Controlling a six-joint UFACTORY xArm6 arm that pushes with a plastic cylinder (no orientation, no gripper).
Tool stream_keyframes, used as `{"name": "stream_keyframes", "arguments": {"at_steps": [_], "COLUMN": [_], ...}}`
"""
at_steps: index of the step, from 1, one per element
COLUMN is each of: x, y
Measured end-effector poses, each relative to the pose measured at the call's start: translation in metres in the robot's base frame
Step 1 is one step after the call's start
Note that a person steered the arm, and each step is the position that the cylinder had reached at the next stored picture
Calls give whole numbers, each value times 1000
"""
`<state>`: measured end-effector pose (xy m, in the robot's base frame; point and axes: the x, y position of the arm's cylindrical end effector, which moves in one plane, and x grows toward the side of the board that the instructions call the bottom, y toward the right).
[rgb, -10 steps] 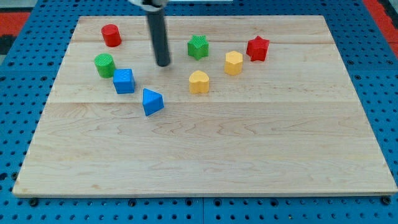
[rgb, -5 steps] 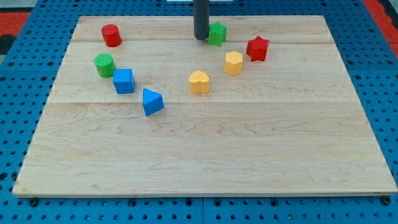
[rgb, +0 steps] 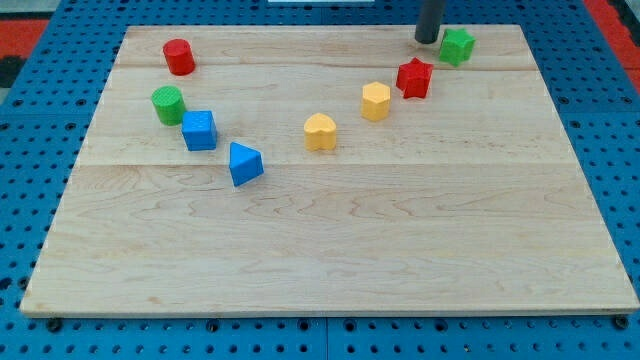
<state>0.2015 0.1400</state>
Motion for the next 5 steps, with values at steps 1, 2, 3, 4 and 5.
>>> {"name": "stream_keyframes", "arguments": {"at_steps": [1, 2, 3, 4, 5], "x": [-10, -10, -10, -10, -10], "y": [-3, -8, -8, -8, -10]}}
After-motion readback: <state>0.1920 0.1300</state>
